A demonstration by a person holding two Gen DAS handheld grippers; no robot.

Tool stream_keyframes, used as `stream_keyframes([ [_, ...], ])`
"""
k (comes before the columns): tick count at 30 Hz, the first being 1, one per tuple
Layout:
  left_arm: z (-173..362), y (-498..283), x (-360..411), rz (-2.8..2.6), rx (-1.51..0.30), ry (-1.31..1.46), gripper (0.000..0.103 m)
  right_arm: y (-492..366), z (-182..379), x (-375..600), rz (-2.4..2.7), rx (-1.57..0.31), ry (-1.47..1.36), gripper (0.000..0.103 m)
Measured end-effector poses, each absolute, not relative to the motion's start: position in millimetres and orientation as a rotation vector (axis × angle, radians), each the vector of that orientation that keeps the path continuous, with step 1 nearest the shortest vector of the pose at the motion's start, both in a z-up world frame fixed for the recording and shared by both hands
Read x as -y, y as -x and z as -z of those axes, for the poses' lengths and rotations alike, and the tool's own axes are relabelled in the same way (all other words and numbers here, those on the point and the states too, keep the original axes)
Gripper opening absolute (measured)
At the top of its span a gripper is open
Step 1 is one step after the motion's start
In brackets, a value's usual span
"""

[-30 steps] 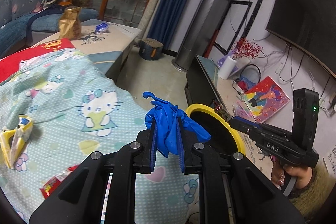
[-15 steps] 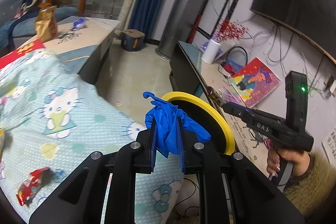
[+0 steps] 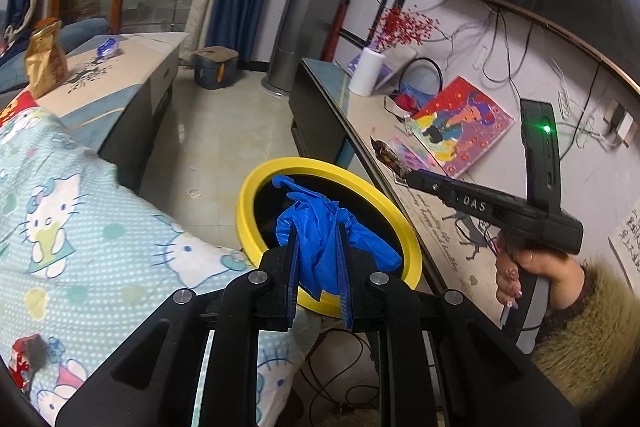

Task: Collect trash
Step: 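Carry the blue glove and chocolate bar over the yellow bin and release both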

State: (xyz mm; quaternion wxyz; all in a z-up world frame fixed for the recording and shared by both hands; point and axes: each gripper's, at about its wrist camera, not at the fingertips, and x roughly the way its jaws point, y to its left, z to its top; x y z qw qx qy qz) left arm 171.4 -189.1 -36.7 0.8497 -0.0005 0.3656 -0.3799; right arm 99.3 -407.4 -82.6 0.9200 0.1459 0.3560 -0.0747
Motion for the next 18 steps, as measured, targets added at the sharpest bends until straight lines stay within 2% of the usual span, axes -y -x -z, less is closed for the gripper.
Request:
stream_keyframes([
  [18,60,-167,238,0.871,-0.817,-0.102,0.016,-101,97,424,0.184,-0.761,-0.342,0.006],
])
